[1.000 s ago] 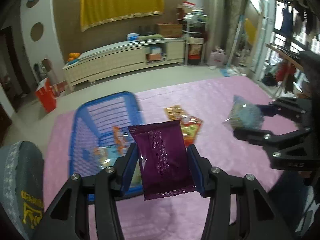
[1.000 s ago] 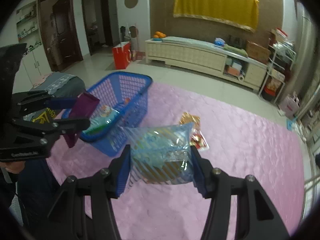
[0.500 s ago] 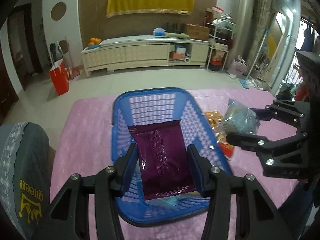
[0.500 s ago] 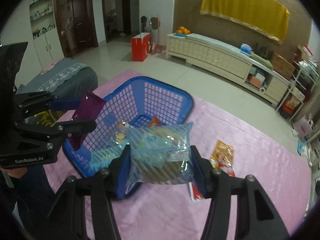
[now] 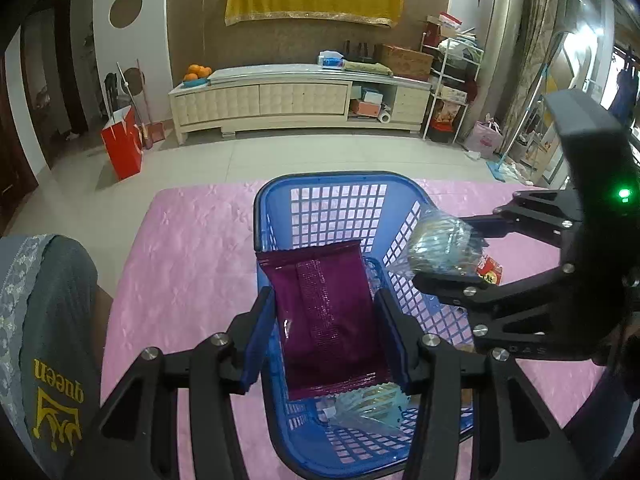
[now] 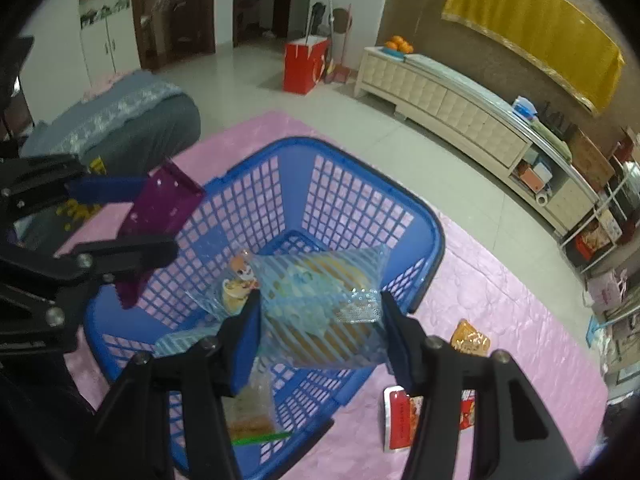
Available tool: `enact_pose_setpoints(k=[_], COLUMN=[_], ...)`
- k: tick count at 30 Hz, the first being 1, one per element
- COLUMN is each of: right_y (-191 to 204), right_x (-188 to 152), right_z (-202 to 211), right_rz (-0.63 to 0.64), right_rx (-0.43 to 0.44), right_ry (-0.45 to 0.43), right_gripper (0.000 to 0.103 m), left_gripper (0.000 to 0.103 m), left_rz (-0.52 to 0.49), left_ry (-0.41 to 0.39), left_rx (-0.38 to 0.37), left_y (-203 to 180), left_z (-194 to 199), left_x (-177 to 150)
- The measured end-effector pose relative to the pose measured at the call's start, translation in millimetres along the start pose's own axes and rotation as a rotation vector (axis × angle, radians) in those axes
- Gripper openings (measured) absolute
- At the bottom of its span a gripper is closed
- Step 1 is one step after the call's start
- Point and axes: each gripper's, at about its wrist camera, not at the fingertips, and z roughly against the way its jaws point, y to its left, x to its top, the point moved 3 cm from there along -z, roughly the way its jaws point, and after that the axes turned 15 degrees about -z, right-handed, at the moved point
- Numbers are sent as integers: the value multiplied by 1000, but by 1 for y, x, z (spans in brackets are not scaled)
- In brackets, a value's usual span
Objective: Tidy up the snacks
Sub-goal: 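Carry the purple wrapper and round bun over the basket and open both tools, then withdraw both tools from the basket toward the red snack bags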
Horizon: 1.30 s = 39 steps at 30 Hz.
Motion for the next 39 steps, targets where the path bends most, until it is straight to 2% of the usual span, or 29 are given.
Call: enact_pose_setpoints(k=[2,5,7,10,16,24,39], right_y=[2,0,-4,-17,-42,-57,-92], right_x=[2,0,0,-1,-9,-31,-52], right_z=[-5,-7,-1,14,36,60,46], right_rz=[7,6,-21,-95,-213,-263,-374], right_rx=[-2,-27,-40,-45,-40,-37,-11], right_ry=[14,17,-15,-48,-47,-81,-52], right_gripper=[63,74,88,89,89,89,89], left_gripper=[47,48,48,48,48,48,48], left_rz=[9,9,5,4,-2,-50,-99], left_ry=[5,12,18,23,18,20,62], left_rx=[-3,-1,4,10,1,-19,-71], left_y=[1,0,-1,-4,-17,-46,-79], left_z=[-1,0,1,5,18,21,-21], left_x=[-3,-7,-8,-8,-3,11,26])
